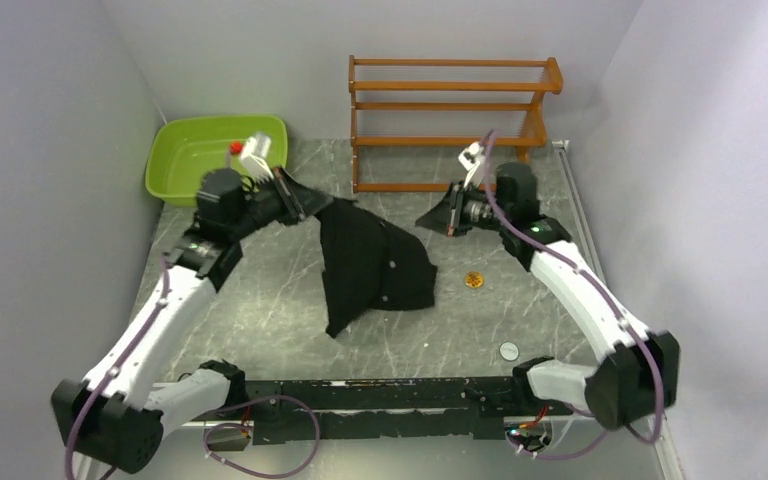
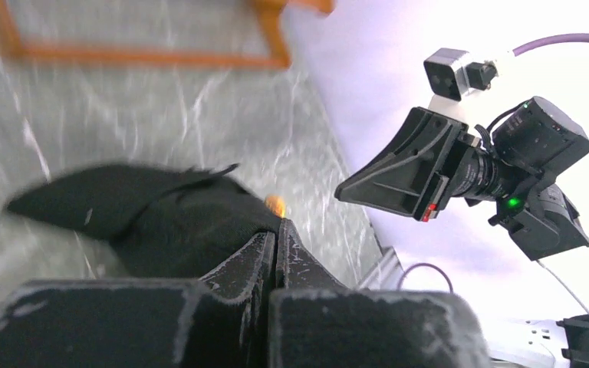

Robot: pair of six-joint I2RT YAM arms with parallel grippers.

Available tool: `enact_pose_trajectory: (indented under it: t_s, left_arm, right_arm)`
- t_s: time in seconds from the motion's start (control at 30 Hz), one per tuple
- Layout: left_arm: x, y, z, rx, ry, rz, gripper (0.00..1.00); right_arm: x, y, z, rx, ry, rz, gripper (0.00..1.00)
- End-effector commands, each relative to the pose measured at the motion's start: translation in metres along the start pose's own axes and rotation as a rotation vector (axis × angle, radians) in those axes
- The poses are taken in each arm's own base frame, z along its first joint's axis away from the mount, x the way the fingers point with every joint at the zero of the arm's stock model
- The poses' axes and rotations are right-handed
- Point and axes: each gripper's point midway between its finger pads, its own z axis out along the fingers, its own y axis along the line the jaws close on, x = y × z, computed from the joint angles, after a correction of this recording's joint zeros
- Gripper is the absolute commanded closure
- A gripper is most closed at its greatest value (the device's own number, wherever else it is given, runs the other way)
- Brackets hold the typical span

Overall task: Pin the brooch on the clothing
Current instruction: Flatten out the clothes at the center of the board.

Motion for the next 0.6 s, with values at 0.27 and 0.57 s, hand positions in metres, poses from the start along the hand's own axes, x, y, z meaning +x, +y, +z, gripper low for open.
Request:
enact_pose_trajectory:
  t_s: [0.27,0.57]
  left_arm:
    - [0.005,-0.087,-0.088,0.186,0.099,0.33,0.97]
    - [0.132,0.035,-0.132,-0.18,0.243,-0.113,0.97]
  right_arm:
    - [-0.072,0.088,-0.065,-0.113,-0.325,-0.254,0.87]
    - [0.005,0.02,0.019,-0.043,-0.014,-0.22,0.52]
